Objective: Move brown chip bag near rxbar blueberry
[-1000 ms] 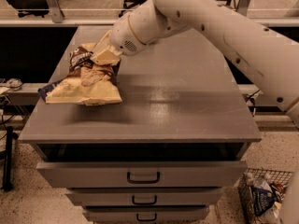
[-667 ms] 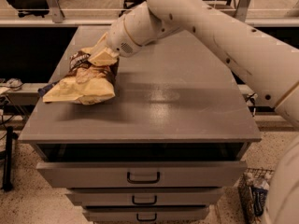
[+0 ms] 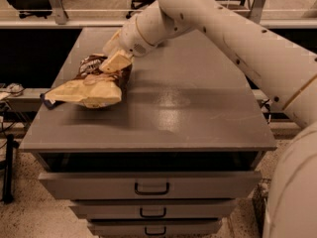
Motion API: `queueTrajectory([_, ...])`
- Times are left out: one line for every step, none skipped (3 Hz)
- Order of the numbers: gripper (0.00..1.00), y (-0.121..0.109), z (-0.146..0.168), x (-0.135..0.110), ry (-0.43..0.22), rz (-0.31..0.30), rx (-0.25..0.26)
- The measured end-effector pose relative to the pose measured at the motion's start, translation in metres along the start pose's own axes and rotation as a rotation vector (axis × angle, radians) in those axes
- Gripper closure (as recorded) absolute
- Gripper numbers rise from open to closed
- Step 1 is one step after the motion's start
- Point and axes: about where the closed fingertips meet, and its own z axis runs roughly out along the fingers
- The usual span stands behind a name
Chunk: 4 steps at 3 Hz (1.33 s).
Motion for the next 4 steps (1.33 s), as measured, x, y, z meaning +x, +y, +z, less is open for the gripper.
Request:
queueTrajectory([0.0,-0.007,-0.008,0.003,0.003,-0.035,0.009])
queueTrajectory([0.0,-0.009,-0.029,0.001,-0.01,-0.053,0.022])
queueTrajectory([0.0,-0.013,-0.084,-0.003,-0.064,0.012,0.072])
queueTrajectory([0.0,-0.014,-0.154,-0.006,-0.138,0.095,0.135])
